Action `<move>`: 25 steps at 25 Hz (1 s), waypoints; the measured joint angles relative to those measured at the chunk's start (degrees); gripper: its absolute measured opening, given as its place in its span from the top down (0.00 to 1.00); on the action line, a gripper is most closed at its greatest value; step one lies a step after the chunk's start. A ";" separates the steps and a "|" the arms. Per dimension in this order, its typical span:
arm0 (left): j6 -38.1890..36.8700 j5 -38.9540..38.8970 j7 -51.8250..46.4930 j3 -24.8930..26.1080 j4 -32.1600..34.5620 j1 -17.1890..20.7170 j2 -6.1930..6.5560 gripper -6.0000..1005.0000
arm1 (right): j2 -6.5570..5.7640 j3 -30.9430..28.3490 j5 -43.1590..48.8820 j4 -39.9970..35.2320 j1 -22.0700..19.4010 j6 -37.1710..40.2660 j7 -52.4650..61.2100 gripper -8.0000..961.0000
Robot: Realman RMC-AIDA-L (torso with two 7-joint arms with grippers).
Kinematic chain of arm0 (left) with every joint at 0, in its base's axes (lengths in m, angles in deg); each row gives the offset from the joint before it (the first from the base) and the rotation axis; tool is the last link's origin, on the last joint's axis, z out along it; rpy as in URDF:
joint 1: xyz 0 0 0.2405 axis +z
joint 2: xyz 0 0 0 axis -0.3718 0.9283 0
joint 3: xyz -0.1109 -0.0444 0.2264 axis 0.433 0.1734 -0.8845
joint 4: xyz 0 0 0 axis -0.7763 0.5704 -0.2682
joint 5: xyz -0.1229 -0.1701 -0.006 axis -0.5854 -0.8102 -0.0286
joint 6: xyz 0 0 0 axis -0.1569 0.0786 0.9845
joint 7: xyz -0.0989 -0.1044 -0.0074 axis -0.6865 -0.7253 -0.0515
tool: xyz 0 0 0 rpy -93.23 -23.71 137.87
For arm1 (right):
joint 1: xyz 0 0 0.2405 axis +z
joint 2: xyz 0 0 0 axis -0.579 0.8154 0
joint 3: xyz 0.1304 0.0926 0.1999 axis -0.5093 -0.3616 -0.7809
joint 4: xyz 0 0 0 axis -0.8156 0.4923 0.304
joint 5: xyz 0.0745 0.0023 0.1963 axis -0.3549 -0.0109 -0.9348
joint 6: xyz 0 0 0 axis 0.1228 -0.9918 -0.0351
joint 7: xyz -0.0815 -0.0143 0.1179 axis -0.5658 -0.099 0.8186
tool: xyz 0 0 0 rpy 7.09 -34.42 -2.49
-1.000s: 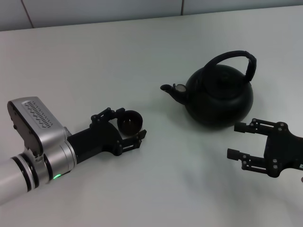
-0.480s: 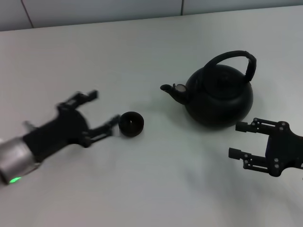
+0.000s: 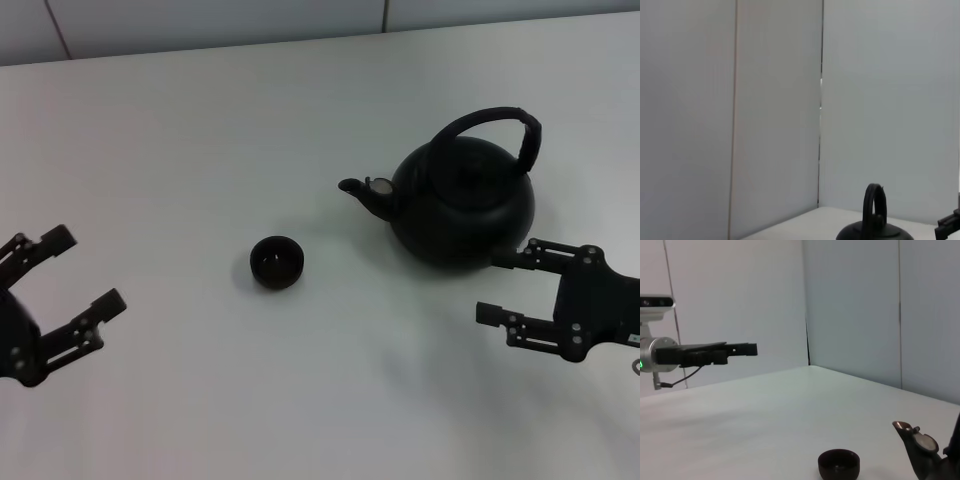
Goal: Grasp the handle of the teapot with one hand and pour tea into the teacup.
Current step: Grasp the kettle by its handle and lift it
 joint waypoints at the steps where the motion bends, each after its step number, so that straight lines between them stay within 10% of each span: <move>1: -0.15 -0.01 -0.02 0.02 0.05 0.33 0.21 0.14 | 0.09 0.00 -0.01 0.00 0.12 0.00 -0.07 0.32; 25: 2.12 9.91 -0.41 -3.98 12.16 3.10 1.26 0.14 | 1.23 -2.47 -1.85 3.58 -1.22 -1.49 -2.82 0.35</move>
